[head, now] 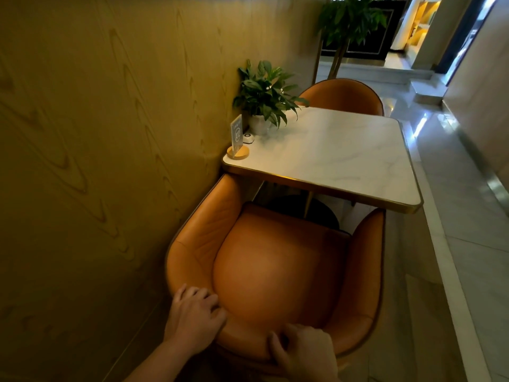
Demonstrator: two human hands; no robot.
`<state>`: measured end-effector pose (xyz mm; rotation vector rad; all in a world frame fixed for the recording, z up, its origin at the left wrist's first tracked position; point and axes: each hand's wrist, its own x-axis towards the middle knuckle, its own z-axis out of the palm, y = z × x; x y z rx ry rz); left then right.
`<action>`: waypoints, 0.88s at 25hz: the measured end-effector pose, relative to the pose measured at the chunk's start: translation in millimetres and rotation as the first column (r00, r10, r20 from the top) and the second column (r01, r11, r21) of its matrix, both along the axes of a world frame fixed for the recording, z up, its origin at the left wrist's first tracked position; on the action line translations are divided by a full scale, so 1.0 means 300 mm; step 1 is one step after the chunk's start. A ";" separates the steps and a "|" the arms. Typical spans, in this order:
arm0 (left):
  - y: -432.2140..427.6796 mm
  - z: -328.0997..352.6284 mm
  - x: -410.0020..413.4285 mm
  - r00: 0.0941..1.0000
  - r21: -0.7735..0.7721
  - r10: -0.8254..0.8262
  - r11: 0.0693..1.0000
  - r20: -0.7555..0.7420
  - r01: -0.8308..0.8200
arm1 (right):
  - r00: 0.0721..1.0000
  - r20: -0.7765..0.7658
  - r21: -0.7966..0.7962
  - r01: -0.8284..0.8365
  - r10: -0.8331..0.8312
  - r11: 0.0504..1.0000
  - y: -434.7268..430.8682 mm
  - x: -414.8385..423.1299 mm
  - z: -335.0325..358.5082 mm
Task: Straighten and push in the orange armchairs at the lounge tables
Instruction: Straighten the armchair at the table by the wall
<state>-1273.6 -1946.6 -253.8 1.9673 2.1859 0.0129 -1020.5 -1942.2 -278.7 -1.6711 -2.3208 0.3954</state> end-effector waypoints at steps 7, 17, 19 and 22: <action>-0.023 0.002 -0.013 1.000 -0.063 -0.011 0.998 0.020 0.013 | 0.999 0.003 -0.100 0.039 -0.039 0.994 -0.031 -0.001 0.037; -0.041 0.012 0.002 1.000 -0.051 0.009 0.999 0.018 -0.008 | 0.999 0.041 -0.008 -0.008 0.009 1.000 -0.041 0.000 0.011; -0.040 0.008 -0.002 1.000 -0.067 -0.001 0.998 0.013 0.002 | 0.999 0.045 -0.011 0.020 -0.020 1.000 -0.046 -0.005 0.018; -0.055 0.019 -0.010 0.999 -0.095 -0.043 0.995 0.004 0.043 | 0.997 0.058 -0.036 0.050 -0.048 0.998 -0.057 -0.013 0.033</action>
